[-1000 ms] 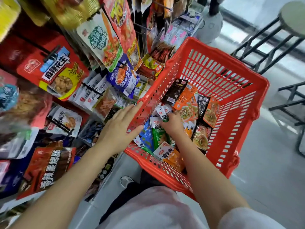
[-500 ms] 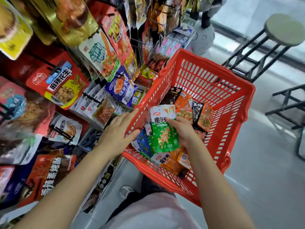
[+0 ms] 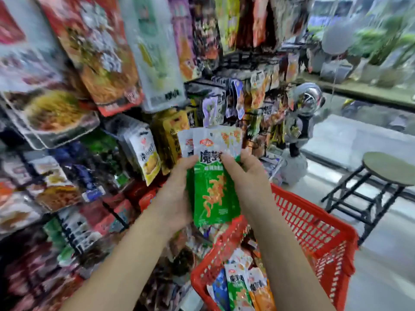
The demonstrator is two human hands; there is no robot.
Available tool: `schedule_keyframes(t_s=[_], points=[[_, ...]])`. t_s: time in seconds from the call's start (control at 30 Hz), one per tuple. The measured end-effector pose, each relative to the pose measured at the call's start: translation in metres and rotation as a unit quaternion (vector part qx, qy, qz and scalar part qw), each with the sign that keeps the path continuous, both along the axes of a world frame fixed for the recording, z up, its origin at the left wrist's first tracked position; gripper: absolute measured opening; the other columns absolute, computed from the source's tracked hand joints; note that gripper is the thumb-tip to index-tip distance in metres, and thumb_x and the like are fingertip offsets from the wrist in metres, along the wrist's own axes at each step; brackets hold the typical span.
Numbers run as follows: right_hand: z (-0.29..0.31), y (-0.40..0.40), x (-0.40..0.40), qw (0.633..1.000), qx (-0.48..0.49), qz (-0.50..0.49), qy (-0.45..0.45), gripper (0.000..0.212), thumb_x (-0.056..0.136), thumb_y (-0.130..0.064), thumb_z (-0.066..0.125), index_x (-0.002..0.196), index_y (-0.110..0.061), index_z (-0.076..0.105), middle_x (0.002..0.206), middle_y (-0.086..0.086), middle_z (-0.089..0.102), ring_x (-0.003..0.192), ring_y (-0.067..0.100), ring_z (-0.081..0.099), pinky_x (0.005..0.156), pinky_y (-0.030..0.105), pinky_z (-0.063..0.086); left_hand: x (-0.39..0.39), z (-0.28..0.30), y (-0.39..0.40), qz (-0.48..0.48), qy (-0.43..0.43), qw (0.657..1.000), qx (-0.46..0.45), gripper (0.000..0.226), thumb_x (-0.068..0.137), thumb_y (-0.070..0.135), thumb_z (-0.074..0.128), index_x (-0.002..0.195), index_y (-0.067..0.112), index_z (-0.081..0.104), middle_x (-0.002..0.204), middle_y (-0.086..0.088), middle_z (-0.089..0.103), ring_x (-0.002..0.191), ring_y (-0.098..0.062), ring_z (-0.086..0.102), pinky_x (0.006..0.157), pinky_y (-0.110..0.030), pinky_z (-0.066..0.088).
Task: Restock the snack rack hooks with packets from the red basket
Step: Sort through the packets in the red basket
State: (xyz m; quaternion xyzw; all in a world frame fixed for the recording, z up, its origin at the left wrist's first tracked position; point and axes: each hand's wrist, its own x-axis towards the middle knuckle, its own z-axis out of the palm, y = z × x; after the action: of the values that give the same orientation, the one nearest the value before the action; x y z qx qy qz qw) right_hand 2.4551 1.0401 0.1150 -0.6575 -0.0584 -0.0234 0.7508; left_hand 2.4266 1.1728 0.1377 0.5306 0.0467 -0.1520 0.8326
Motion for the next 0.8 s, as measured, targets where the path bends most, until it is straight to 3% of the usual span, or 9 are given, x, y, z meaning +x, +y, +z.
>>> schedule_keyframes(t_s=[0.13,0.2,0.27,0.37,0.47,0.6,0.67,0.73,0.8], points=[[0.077,0.056,-0.004,0.963,-0.129,-0.066,-0.226,0.050,0.098,-0.045,0.051,0.105,0.004,0.058,0.107,0.022,0.061,0.104,0.032,0.053,0.095,0.047,0.041,-0.022,0.076,0.039,0.066,-0.101,0.989,0.089,0.017,0.083,0.019,0.063,0.080,0.016,0.080,0.077,-0.007,0.077,0.065,-0.020,0.074,0.064,-0.036,0.063],[0.108,0.082,-0.007,0.926,-0.173,-0.097,-0.320,0.055,0.099,-0.054,0.037,0.099,-0.001,0.053,0.100,0.014,0.052,0.097,0.027,0.046,0.090,0.044,0.035,-0.036,0.108,0.057,0.095,-0.174,0.972,0.128,0.019,0.080,0.022,0.066,0.076,0.030,0.082,0.081,-0.003,0.078,0.071,-0.019,0.075,0.073,-0.041,0.062],[0.138,0.106,-0.016,0.925,-0.159,-0.060,-0.341,0.066,0.088,-0.071,0.031,0.096,-0.008,0.048,0.096,0.009,0.047,0.095,0.022,0.042,0.088,0.040,0.034,-0.052,0.135,0.078,0.145,-0.236,0.946,0.167,0.016,0.069,0.027,0.071,0.076,0.038,0.081,0.085,0.000,0.079,0.077,-0.018,0.076,0.083,-0.046,0.061],[0.176,0.134,-0.030,0.938,-0.085,0.040,-0.335,0.042,0.082,-0.073,0.045,0.086,-0.031,0.045,0.090,-0.016,0.046,0.086,0.006,0.044,0.080,0.022,0.033,-0.067,0.161,0.114,0.220,-0.291,0.907,0.209,0.026,0.069,0.024,0.088,0.093,0.028,0.079,0.097,-0.001,0.079,0.091,-0.022,0.076,0.087,-0.045,0.060],[0.205,0.157,-0.038,0.924,-0.025,0.095,-0.370,0.028,0.083,-0.056,0.061,0.091,-0.029,0.058,0.083,-0.015,0.062,0.076,-0.005,0.056,0.067,0.014,0.041,-0.086,0.185,0.140,0.288,-0.320,0.869,0.242,0.051,0.058,0.025,0.096,0.105,0.023,0.076,0.100,-0.004,0.079,0.092,-0.026,0.076,0.083,-0.047,0.061],[0.237,0.185,-0.046,0.914,0.028,0.162,-0.372,0.022,0.087,-0.038,0.075,0.094,-0.019,0.068,0.080,-0.010,0.069,0.074,0.005,0.063,0.066,0.022,0.048,-0.109,0.213,0.164,0.347,-0.348,0.833,0.256,0.051,0.055,0.033,0.084,0.104,0.023,0.074,0.098,-0.002,0.079,0.088,-0.024,0.077,0.079,-0.045,0.061],[0.253,0.203,-0.049,0.911,0.041,0.169,-0.373,0.025,0.088,-0.037,0.075,0.096,-0.014,0.071,0.088,0.000,0.074,0.082,0.014,0.067,0.072,0.036,0.052,-0.120,0.223,0.177,0.369,-0.340,0.825,0.262,0.057,0.058,0.045,0.081,0.111,0.026,0.071,0.103,0.001,0.079,0.096,-0.025,0.075,0.083,-0.047,0.060],[0.265,0.218,-0.053,0.910,0.067,0.183,-0.365,0.040,0.083,-0.046,0.075,0.097,-0.009,0.071,0.095,0.019,0.071,0.086,0.028,0.067,0.078,0.052,0.053,-0.132,0.232,0.189,0.402,-0.332,0.810,0.268,0.077,0.049,0.065,0.083,0.116,0.031,0.067,0.112,0.004,0.076,0.106,-0.026,0.071,0.092,-0.051,0.057],[0.276,0.228,-0.055,0.909,0.096,0.209,-0.347,0.038,0.083,-0.044,0.074,0.098,-0.009,0.070,0.101,0.027,0.067,0.091,0.040,0.066,0.082,0.060,0.051,-0.147,0.240,0.199,0.421,-0.320,0.804,0.271,0.097,0.041,0.076,0.083,0.122,0.029,0.063,0.121,0.002,0.072,0.115,-0.028,0.067,0.100,-0.056,0.051]])
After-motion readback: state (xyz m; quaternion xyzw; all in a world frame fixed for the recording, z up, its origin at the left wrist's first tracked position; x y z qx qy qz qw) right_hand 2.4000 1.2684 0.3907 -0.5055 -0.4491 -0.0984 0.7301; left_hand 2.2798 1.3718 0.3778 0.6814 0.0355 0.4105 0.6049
